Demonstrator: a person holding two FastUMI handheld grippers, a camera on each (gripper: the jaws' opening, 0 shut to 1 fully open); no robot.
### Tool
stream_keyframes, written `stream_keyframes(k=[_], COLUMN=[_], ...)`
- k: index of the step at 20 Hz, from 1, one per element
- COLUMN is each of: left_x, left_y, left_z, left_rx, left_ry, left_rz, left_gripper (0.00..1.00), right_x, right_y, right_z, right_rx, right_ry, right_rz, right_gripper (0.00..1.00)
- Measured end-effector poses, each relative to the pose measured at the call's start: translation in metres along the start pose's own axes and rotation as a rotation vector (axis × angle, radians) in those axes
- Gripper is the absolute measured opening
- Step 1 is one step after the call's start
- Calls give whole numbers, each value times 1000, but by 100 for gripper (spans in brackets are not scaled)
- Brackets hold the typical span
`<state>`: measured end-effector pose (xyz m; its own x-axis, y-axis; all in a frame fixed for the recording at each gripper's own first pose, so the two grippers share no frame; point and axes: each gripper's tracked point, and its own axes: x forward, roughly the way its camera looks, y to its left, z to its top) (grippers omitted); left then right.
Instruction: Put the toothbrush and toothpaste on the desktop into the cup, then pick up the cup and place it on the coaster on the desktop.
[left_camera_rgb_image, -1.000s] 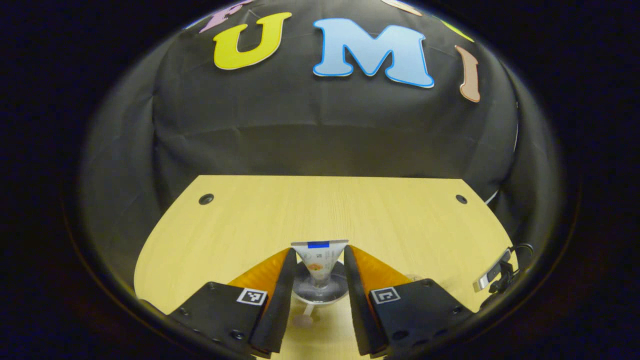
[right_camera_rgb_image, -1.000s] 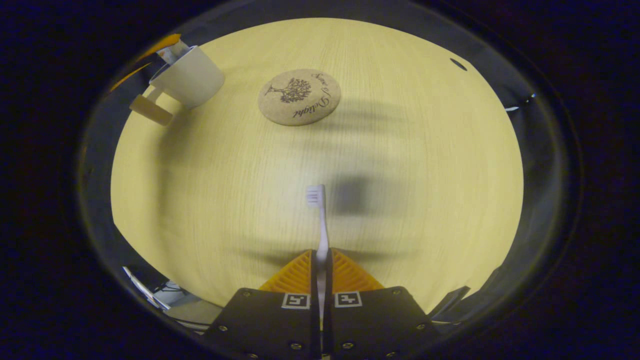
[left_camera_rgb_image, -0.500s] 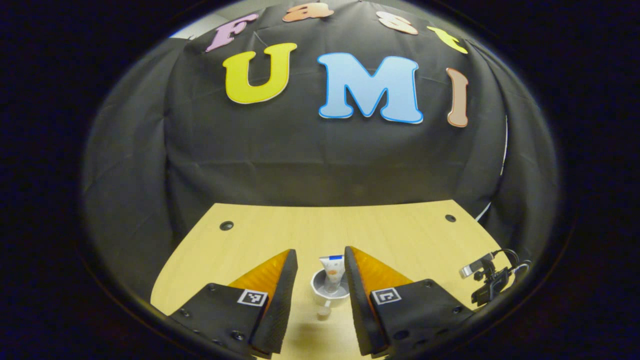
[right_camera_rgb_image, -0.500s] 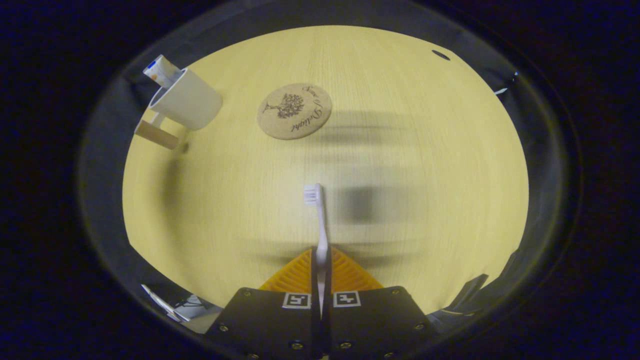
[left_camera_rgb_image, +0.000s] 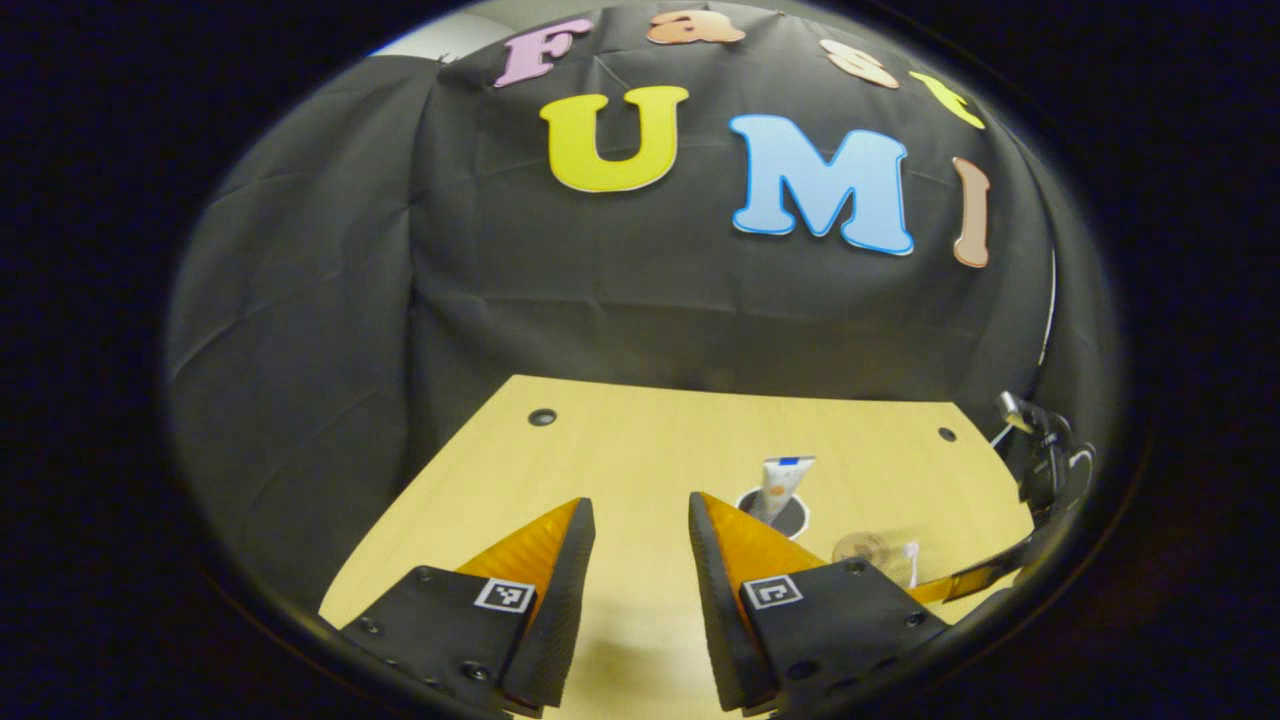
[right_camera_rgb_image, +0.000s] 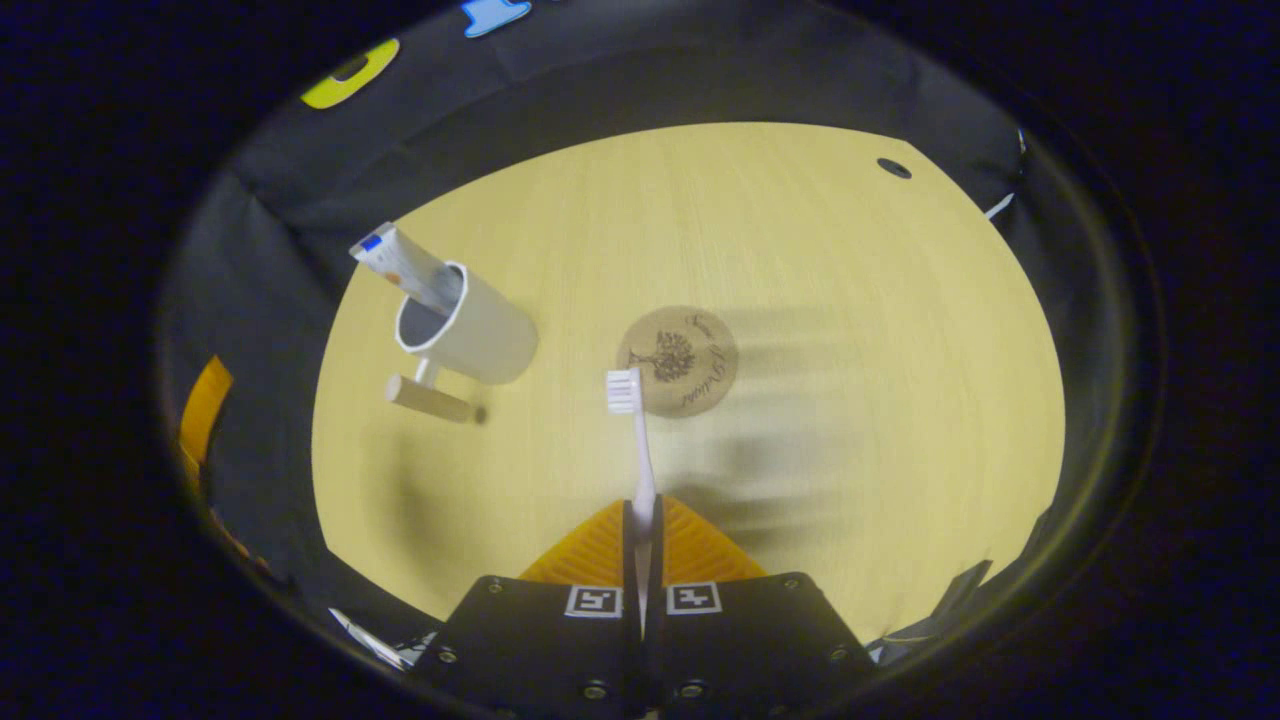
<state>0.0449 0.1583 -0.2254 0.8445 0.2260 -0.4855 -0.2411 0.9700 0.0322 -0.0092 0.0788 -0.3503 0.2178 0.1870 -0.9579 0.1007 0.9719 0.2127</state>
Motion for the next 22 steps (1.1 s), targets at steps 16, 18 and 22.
stream_keyframes(k=[16,18,22], left_x=[-100,-112,-132], left_y=[197,210,224], left_z=[-68,-79,-96], left_rx=[-126,-131,-133], left_ry=[81,95,126], left_rz=[326,356,395], left_gripper=[62,62,61], right_x=[-15,-4,21], right_y=[113,118,124], right_z=[195,199,190], right_rx=[265,257,227], right_ry=[-400,-427,-468], right_rz=[110,113,106], right_gripper=[1,2,2])
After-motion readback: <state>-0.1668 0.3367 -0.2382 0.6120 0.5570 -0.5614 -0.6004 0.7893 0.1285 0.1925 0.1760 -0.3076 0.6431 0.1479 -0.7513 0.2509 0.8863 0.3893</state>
